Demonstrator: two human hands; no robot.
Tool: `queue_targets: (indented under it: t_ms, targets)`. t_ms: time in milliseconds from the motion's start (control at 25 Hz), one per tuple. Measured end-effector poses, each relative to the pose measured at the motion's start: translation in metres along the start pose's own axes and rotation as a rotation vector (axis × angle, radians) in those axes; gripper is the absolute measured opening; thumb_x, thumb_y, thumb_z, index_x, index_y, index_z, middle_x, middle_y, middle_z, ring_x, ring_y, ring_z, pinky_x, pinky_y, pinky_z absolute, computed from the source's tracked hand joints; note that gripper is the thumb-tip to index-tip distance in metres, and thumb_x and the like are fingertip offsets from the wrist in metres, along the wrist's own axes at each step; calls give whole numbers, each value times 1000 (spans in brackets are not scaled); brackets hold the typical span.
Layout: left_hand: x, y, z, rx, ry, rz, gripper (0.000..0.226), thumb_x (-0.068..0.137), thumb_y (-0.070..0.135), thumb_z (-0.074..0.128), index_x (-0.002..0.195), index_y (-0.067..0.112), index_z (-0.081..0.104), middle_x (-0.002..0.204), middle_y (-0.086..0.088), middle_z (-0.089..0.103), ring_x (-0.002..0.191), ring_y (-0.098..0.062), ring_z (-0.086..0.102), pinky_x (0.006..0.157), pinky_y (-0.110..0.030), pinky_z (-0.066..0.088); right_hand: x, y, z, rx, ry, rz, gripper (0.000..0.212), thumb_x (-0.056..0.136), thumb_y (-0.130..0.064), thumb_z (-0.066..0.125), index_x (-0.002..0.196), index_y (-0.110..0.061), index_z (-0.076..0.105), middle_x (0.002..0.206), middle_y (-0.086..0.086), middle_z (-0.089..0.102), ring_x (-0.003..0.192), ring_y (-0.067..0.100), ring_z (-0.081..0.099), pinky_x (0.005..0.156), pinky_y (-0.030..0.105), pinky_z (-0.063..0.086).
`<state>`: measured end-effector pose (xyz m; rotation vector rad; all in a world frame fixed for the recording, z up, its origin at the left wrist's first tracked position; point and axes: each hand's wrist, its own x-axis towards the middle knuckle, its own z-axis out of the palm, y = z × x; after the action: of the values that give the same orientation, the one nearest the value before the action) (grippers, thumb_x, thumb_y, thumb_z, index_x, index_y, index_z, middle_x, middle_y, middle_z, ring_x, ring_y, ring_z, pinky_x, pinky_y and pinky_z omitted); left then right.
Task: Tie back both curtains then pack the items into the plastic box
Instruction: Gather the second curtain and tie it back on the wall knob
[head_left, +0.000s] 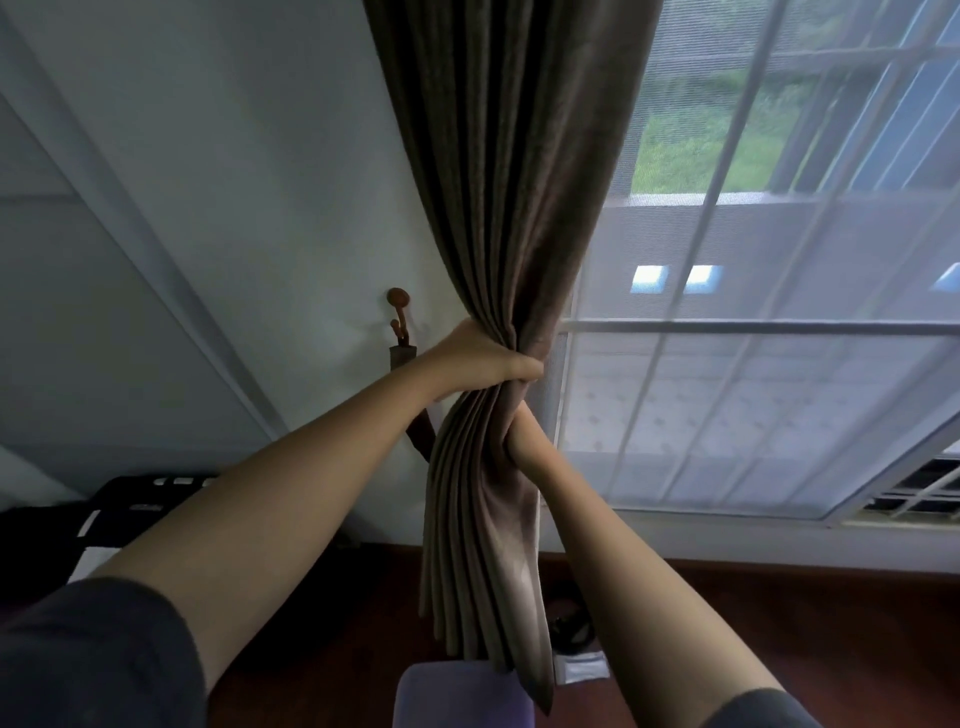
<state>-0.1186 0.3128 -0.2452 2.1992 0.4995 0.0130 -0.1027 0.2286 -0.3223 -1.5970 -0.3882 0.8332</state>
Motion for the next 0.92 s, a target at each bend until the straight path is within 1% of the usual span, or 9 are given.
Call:
queue_targets:
  t_ms: [80,160,320,400,560,680,760,840,920]
  targets:
    - [-6,-17,-11,-29,84,4,25,69,19,73,91,16,63,86,5,62,85,-8,59,65,-9,47,26,28,-16,-168,-48,-82,41,103,-30,29,135,-10,46,129,15,56,120,28,52,84,19,46]
    - [-13,-40,-31,-109,203,-34,37,65,20,77,98,21,60,101,3,63,96,-10,59,81,-17,46,55,33,-14,-400,0,-210,43,99,-41,33,133,-20,48,135,8,51,125,22,46,98,27,36]
    - [-24,-74,-78,-104,259,-77,46,62,21,77,106,19,64,108,3,66,101,-12,62,92,-29,49,91,42,1,-583,32,-211,33,95,-32,47,124,-17,54,128,9,49,115,25,52,95,28,38]
    - [-31,-83,-98,-75,258,-94,41,67,17,76,106,20,64,107,3,65,98,-11,61,89,-27,49,109,35,15,-657,-28,-202,31,94,-29,49,122,-19,55,132,10,46,119,26,49,99,32,38]
    - [-46,-93,-123,-60,274,-121,29,69,17,76,87,34,61,96,12,63,92,-4,59,78,-20,48,141,19,42,-778,-61,-242,29,91,-28,54,118,-17,59,137,14,44,127,29,41,102,34,36]
    - [-53,-102,-136,-60,318,-149,30,71,15,75,79,38,58,88,20,59,85,3,56,72,-13,44,164,14,63,-805,-143,-318,27,84,-30,62,106,-15,69,120,14,59,114,29,53,97,38,45]
    - [-58,-104,-143,-59,334,-149,29,72,14,74,77,37,57,84,21,58,79,6,53,69,-10,43,175,15,76,-703,-160,-277,22,80,-31,67,96,-17,71,106,9,64,104,25,58,93,37,48]
    - [-60,-103,-145,-22,320,-147,17,73,14,72,83,26,64,86,11,63,78,4,54,68,-13,46,172,19,83,-469,-154,-182,11,80,-27,69,77,-17,68,87,5,64,88,24,60,80,36,49]
    - [-63,-101,-146,31,299,-146,25,73,15,70,97,8,66,96,-4,67,83,-6,60,71,-22,51,165,33,80,-309,-77,-198,22,75,-26,69,62,-19,54,70,1,54,73,23,53,68,35,43]
